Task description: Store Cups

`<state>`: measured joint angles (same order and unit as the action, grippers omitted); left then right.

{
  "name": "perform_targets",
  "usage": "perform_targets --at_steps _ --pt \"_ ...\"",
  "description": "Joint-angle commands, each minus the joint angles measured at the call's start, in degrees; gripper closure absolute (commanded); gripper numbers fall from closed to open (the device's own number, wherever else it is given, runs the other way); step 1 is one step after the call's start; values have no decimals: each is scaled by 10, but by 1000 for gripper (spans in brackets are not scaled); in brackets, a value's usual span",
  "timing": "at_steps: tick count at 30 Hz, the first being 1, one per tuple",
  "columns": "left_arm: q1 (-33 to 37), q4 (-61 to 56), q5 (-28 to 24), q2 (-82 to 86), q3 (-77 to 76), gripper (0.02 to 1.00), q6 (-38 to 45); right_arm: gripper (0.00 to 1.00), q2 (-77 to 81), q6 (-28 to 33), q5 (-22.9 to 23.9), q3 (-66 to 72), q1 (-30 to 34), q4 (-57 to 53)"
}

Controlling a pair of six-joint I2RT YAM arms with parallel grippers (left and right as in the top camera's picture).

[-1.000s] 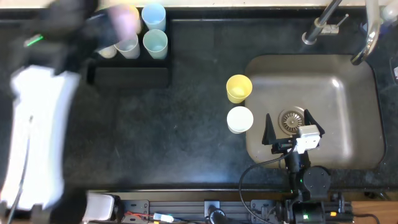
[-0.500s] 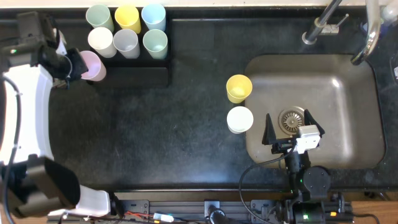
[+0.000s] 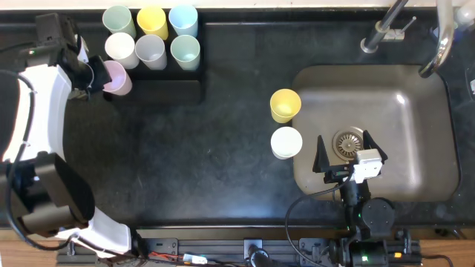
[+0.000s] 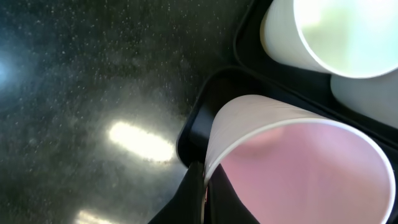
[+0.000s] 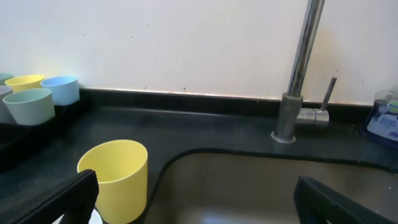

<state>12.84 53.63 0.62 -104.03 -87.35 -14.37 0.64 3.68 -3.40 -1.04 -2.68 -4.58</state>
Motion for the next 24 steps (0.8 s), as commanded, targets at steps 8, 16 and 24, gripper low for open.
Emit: perform_targets --at_steps 8,16,24 --pt "-5 -16 -3 -19 1 908 13 3 -4 2 5 8 -3 3" --pt "-7 -16 -3 -19 1 737 11 3 -4 2 5 8 -3 3" --pt "-68 42 95 81 -60 288 -28 3 -4 2 5 8 -3 3"
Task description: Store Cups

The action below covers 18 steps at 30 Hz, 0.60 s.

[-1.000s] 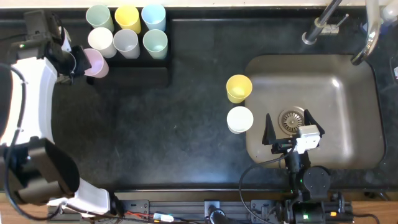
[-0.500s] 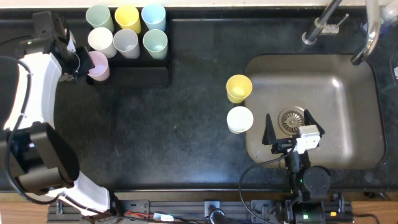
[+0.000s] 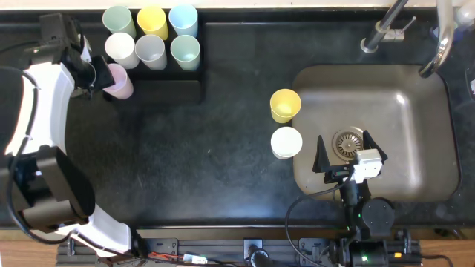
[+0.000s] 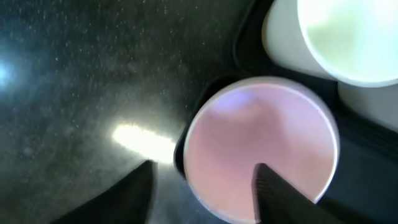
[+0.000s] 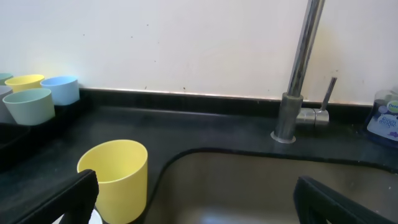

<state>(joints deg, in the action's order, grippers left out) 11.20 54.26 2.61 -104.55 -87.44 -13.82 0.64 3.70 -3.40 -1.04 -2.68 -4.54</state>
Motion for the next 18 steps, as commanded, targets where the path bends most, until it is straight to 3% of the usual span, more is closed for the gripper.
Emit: perform_targets --at_steps 1,5,8,13,18 --pt "-78 59 96 110 -91 264 -42 3 -4 2 5 8 -3 3" --pt "-200 141 136 120 -239 159 -59 5 -4 2 5 8 -3 3" --pt "-297 203 139 73 -342 119 -111 3 -4 2 5 8 -3 3" --pt "-426 253 73 -27 -410 95 -182 3 -4 2 5 8 -3 3" --pt "-511 256 8 -116 -410 91 -241 3 -4 2 5 8 -3 3"
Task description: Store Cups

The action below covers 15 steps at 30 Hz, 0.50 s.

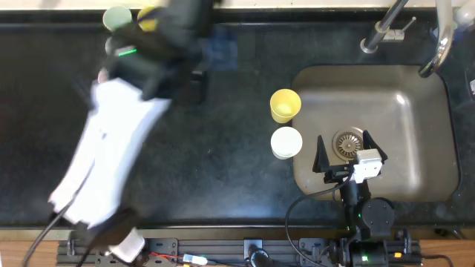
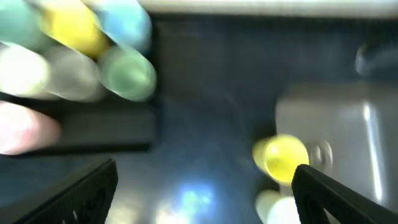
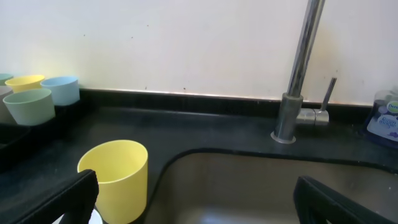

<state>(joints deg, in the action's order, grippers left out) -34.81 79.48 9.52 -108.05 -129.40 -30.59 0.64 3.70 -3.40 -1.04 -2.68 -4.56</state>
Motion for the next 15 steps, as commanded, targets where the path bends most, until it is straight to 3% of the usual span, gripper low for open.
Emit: perform_targets --at_steps 1,15 --pt "-63 2 -69 -96 10 91 -79 3 -4 2 5 8 -3 3" --pt "-95 -6 -94 -208 11 112 -89 3 -4 2 5 8 -3 3"
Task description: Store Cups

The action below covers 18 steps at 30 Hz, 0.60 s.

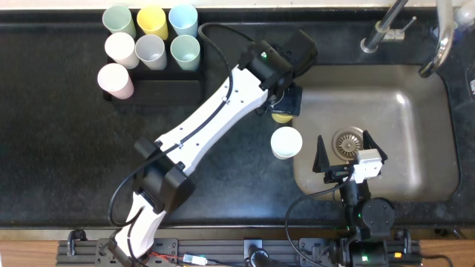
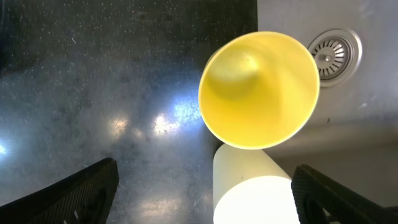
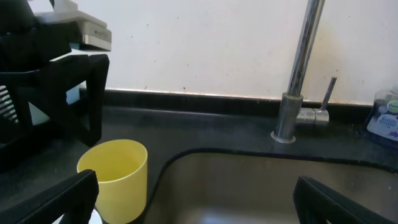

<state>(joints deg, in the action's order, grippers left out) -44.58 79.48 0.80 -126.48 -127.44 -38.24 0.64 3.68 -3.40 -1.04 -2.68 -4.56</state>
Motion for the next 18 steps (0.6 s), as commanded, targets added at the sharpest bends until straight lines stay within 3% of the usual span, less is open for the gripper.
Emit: perform_targets --at_steps 1,10,13,16,18 --pt "2 -11 -2 -27 -9 121 -14 5 -4 2 5 8 -3 3" --pt "3 -40 12 -63 -9 244 -37 3 -4 2 5 8 -3 3" --pt "3 -44 15 -70 -9 417 -39 3 -4 2 5 8 -3 3" --pt "3 -51 17 -74 -9 687 -41 3 -4 2 5 8 -3 3" --pt "3 -55 16 -75 -9 798 -43 3 -4 2 5 8 -3 3"
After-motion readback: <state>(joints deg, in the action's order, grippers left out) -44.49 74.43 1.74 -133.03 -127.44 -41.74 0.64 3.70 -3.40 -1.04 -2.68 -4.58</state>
